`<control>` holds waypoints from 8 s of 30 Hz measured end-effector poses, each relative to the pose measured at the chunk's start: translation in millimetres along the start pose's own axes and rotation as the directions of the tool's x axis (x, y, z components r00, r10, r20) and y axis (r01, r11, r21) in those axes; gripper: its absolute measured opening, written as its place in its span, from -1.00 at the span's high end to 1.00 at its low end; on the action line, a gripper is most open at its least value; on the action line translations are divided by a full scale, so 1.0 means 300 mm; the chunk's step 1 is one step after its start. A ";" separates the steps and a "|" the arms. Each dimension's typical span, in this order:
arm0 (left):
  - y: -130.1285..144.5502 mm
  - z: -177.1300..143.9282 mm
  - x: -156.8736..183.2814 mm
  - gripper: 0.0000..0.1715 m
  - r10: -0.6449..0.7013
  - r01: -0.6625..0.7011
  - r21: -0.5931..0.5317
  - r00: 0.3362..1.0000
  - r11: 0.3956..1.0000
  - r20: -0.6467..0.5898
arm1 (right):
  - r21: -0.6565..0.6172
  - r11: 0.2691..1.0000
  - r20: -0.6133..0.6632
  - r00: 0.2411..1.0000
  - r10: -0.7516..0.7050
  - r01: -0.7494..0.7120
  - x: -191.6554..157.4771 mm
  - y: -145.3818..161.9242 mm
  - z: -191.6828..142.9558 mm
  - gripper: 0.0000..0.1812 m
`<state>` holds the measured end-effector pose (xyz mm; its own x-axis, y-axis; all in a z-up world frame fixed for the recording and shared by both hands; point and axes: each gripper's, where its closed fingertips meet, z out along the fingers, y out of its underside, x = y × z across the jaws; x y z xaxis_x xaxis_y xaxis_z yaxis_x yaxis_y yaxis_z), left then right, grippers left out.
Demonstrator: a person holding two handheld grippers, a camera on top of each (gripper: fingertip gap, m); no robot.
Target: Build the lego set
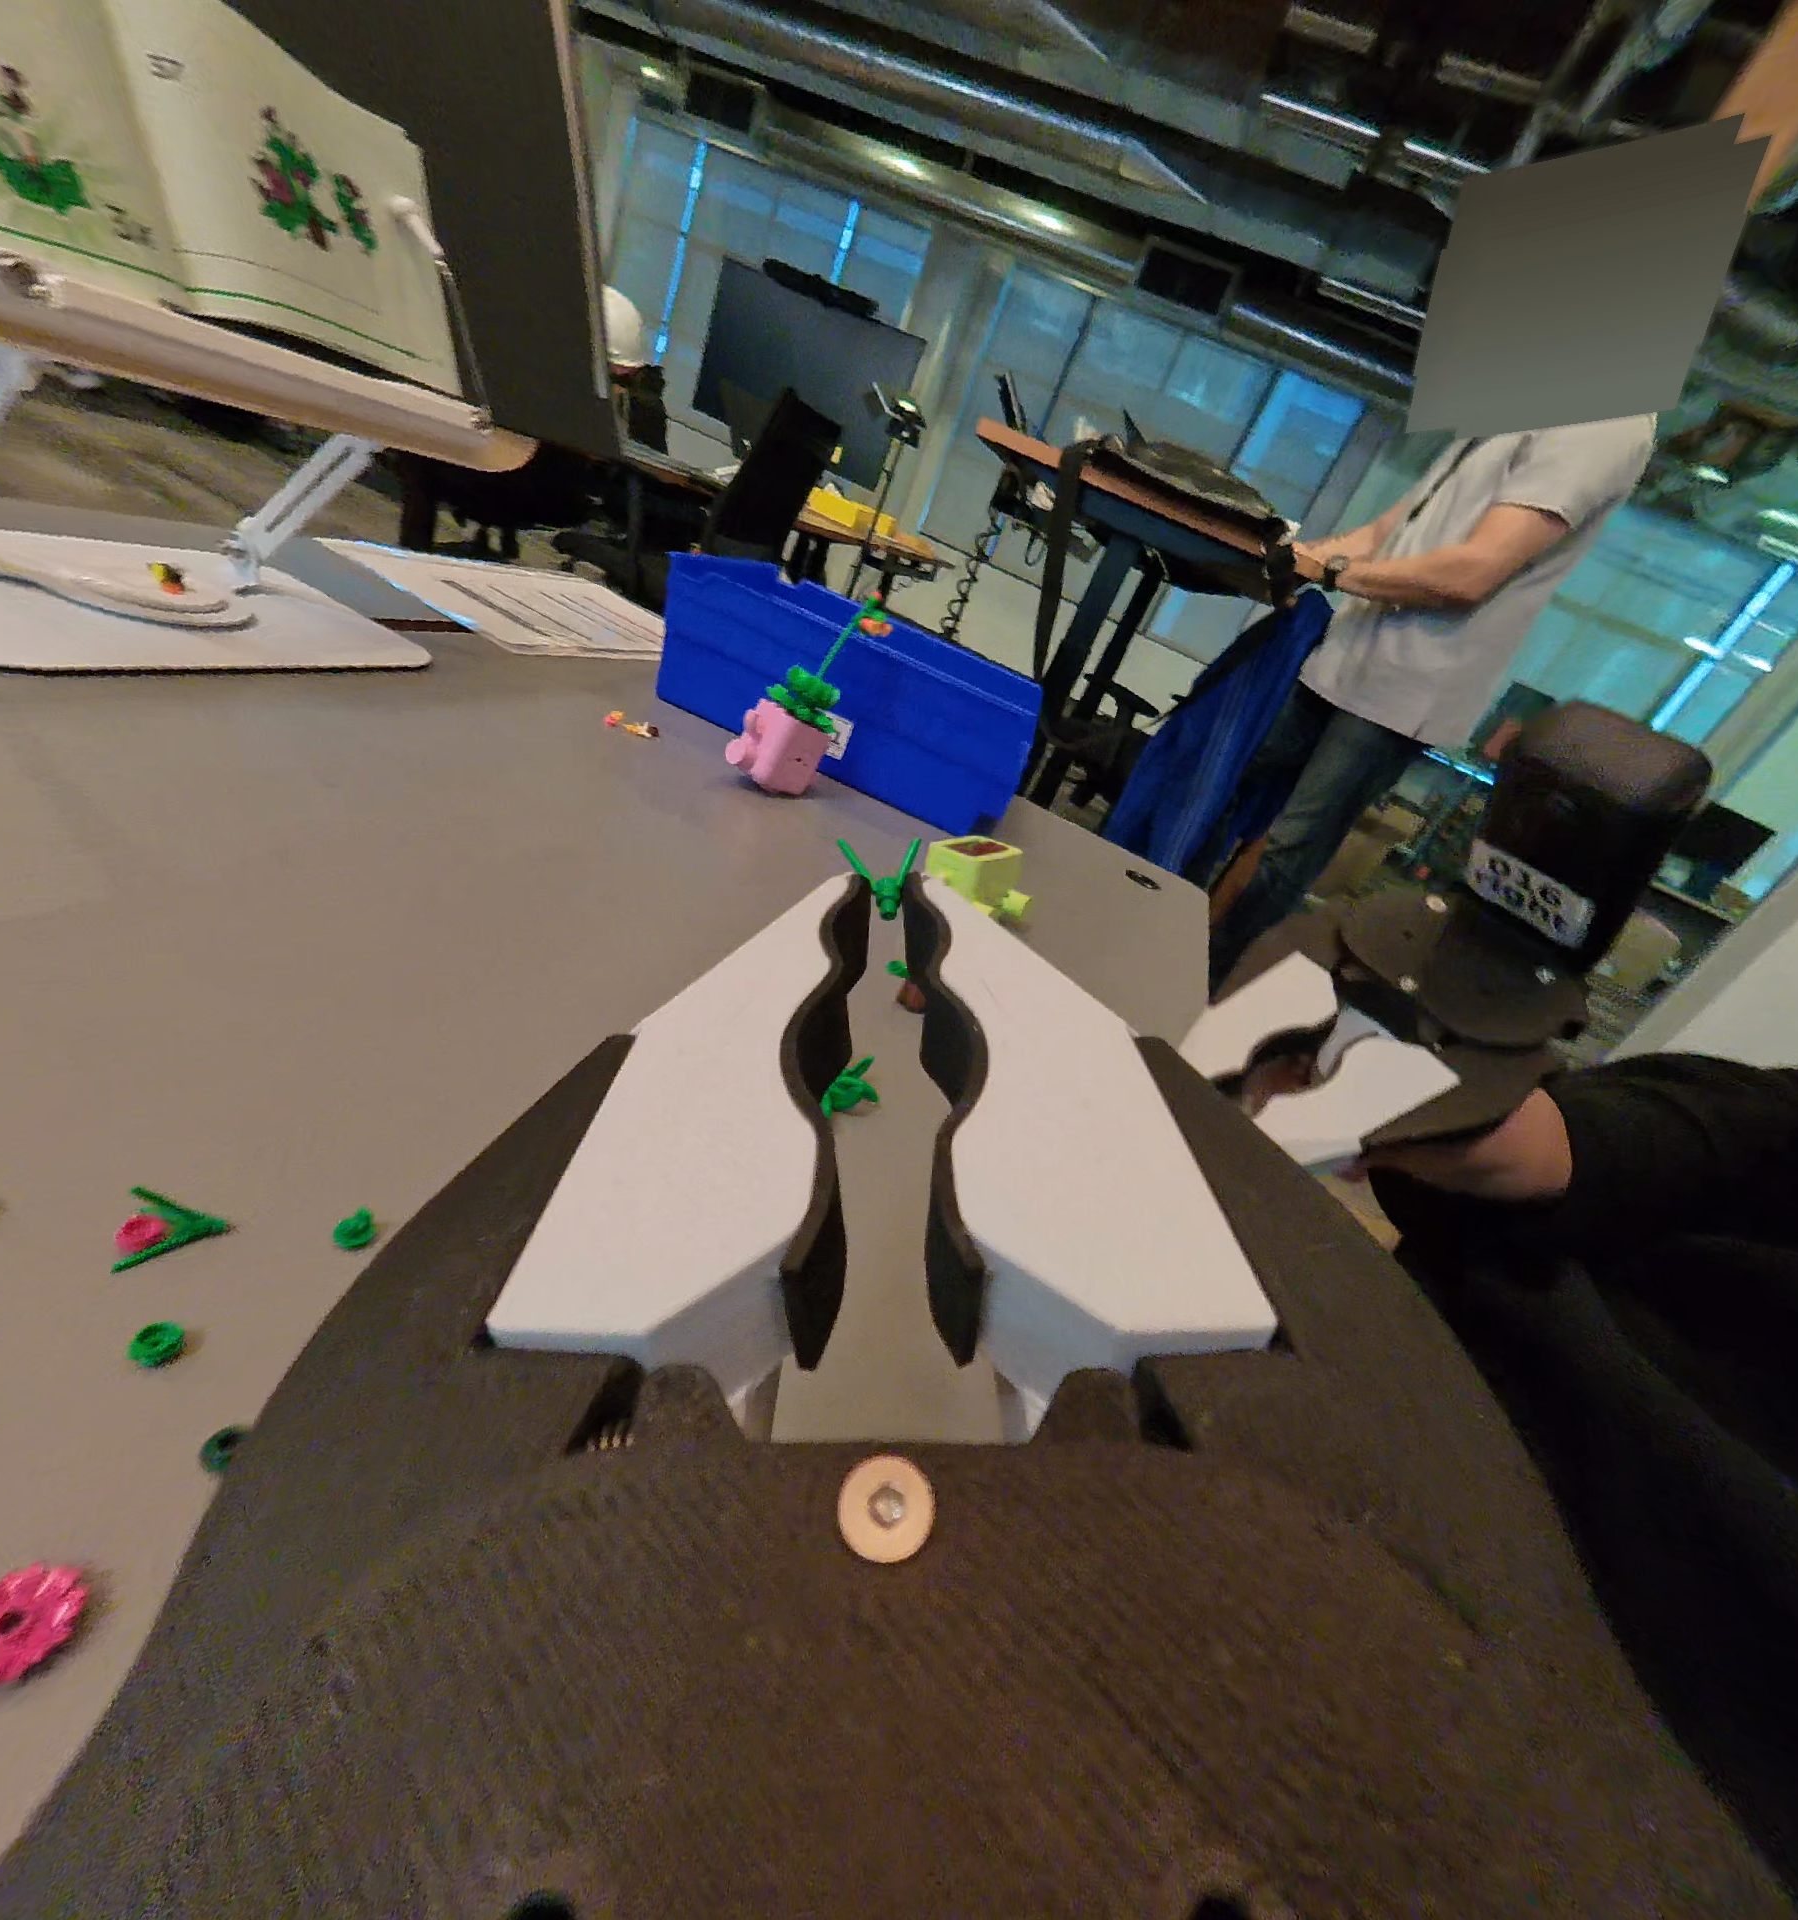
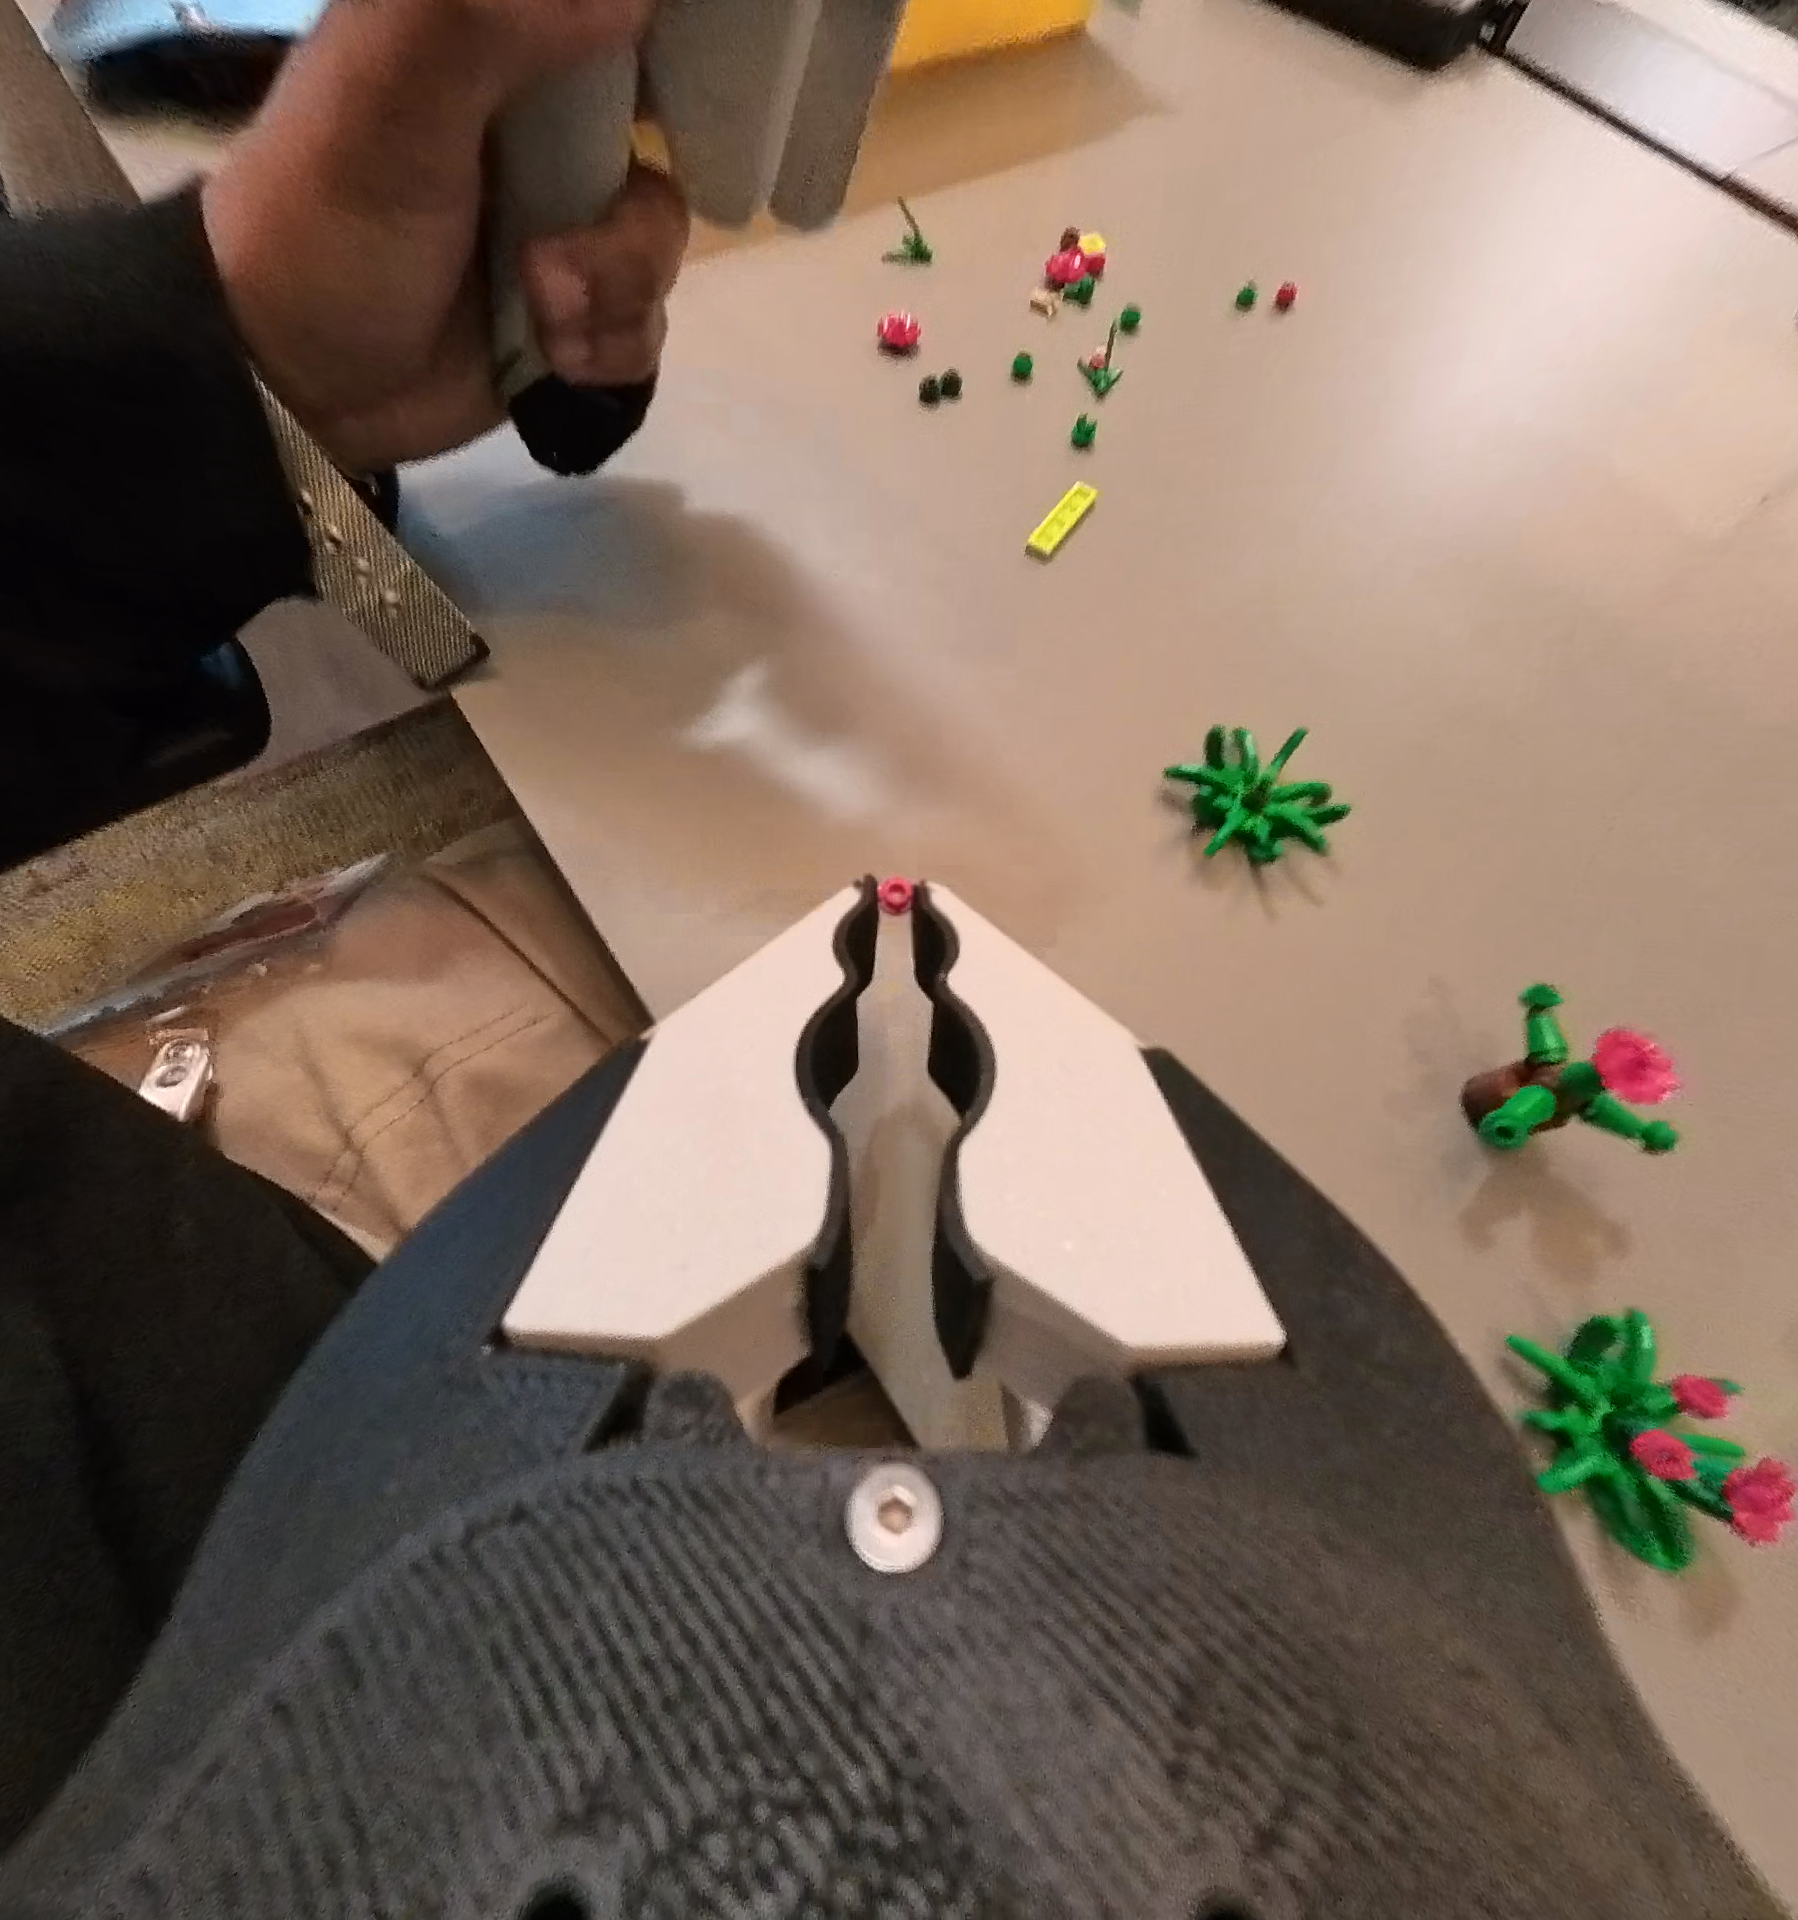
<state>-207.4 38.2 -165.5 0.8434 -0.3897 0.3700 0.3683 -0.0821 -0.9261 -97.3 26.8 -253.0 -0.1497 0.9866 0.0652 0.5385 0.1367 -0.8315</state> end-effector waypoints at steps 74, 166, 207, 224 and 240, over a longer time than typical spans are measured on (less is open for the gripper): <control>-0.078 0.107 0.280 0.96 -0.256 0.399 0.206 0.829 0.894 -0.497 | 0.664 0.640 0.344 0.918 0.200 -0.388 0.093 -0.465 -0.183 0.96; -0.064 0.131 0.263 0.95 0.020 -0.003 0.250 0.998 0.968 -0.067 | 0.569 0.591 0.482 0.814 0.323 -0.572 0.122 -0.450 -0.168 0.96; -0.036 0.152 0.256 0.96 0.001 0.012 0.198 0.998 0.980 -0.070 | 0.507 0.648 0.483 0.810 0.332 -0.568 0.129 -0.422 -0.166 0.97; -0.019 0.163 0.256 0.96 0.033 -0.025 0.158 0.998 0.987 -0.049 | 0.464 0.727 0.430 0.847 0.314 -0.505 0.132 -0.404 -0.166 0.97; -0.009 0.169 0.254 0.96 0.020 -0.011 0.138 0.998 0.990 -0.067 | 0.427 0.781 0.390 0.872 0.296 -0.456 0.131 -0.388 -0.166 0.97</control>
<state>-124.3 55.3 -131.0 0.8225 -0.4521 0.3451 0.4094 0.0494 -0.9110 -124.6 54.1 -126.2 -0.2950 0.8657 -0.4044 0.1345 -0.3814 -0.9146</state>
